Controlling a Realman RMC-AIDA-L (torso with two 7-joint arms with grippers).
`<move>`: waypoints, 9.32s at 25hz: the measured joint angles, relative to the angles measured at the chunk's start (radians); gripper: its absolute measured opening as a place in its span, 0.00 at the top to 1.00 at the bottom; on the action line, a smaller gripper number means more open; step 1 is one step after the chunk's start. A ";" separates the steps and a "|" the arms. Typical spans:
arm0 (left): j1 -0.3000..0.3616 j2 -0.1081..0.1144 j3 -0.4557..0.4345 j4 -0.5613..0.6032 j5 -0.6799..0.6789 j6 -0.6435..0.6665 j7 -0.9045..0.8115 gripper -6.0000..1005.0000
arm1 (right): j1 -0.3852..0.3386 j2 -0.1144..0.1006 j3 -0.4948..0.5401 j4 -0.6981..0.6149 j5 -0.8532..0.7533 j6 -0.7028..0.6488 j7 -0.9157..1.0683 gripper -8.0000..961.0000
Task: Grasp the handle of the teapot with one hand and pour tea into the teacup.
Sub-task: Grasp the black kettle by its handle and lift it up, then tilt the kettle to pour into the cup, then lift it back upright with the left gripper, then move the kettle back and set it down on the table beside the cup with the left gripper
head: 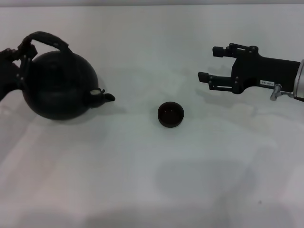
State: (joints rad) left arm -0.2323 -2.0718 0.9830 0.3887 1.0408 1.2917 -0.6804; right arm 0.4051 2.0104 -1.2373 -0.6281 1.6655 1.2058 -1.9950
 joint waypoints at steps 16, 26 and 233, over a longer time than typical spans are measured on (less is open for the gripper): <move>0.122 -0.007 0.282 0.685 0.396 -0.397 -0.676 0.89 | -0.024 -0.004 0.011 0.003 0.090 0.010 -0.042 0.13; 0.166 -0.008 0.483 0.982 0.714 -0.534 -1.008 0.89 | -0.036 -0.004 0.136 0.007 0.092 0.080 -0.053 0.13; 0.195 -0.003 0.417 0.690 0.304 -0.433 -0.604 0.89 | -0.057 -0.009 0.236 0.111 0.132 0.061 -0.055 0.14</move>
State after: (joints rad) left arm -0.0369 -2.0743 1.3999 1.0786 1.3449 0.8587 -1.2848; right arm 0.3481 2.0019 -1.0011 -0.5170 1.7977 1.2670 -2.0496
